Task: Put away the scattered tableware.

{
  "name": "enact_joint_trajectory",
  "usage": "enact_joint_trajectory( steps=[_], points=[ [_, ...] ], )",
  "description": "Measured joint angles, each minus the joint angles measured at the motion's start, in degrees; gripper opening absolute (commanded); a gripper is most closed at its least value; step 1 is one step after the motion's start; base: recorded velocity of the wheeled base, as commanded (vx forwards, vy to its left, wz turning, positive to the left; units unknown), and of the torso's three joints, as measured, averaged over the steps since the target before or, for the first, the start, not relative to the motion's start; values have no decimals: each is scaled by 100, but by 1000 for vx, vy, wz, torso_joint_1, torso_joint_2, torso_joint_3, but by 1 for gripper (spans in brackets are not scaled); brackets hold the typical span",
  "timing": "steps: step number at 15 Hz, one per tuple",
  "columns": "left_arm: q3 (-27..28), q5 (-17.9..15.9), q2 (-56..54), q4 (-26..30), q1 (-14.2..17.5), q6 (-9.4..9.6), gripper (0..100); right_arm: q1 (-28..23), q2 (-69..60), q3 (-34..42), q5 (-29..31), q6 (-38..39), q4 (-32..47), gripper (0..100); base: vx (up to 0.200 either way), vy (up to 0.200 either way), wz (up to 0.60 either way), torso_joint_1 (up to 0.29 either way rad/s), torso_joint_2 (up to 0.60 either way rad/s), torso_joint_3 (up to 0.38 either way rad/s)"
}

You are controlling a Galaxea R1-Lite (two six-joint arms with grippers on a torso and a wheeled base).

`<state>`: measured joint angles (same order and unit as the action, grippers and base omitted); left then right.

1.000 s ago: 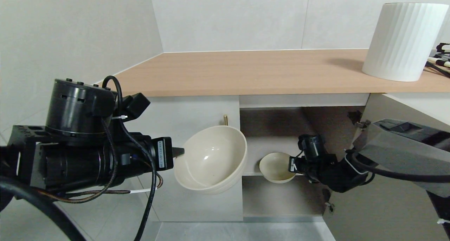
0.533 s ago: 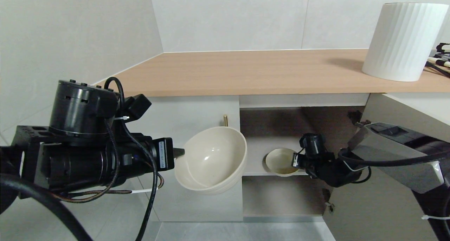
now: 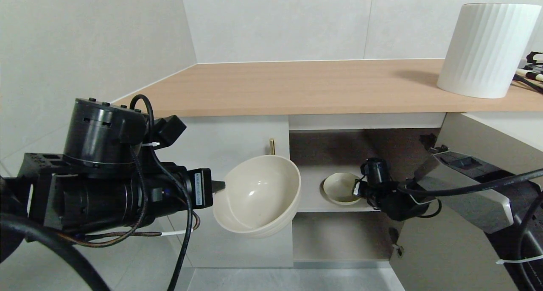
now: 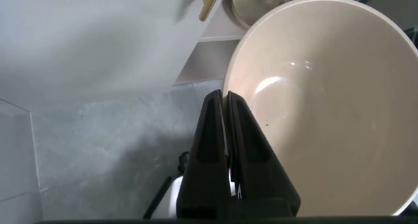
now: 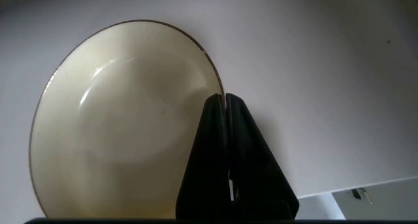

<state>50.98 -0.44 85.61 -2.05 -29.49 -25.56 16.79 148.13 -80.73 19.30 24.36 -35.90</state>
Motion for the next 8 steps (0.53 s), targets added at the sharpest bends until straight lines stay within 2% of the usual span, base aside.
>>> enact_joint_trajectory(
  steps=[6, 7, 8],
  points=[
    [-10, 1, 7, 2, -11, 0, 0, -59, 112, -166, 11, 0, 16, 0, 0, 0, 0, 0, 0, 0],
    [-10, 1, 7, 0, -11, 0, 0, -65, 118, -179, 13, -2, 16, 100, 0, 0, 0, 0, 0, 0],
    [-11, 4, 7, -2, -16, 2, 0, -69, 124, -207, 13, 0, 16, 100, 0, 0, 0, 0, 0, 0]
  ],
)
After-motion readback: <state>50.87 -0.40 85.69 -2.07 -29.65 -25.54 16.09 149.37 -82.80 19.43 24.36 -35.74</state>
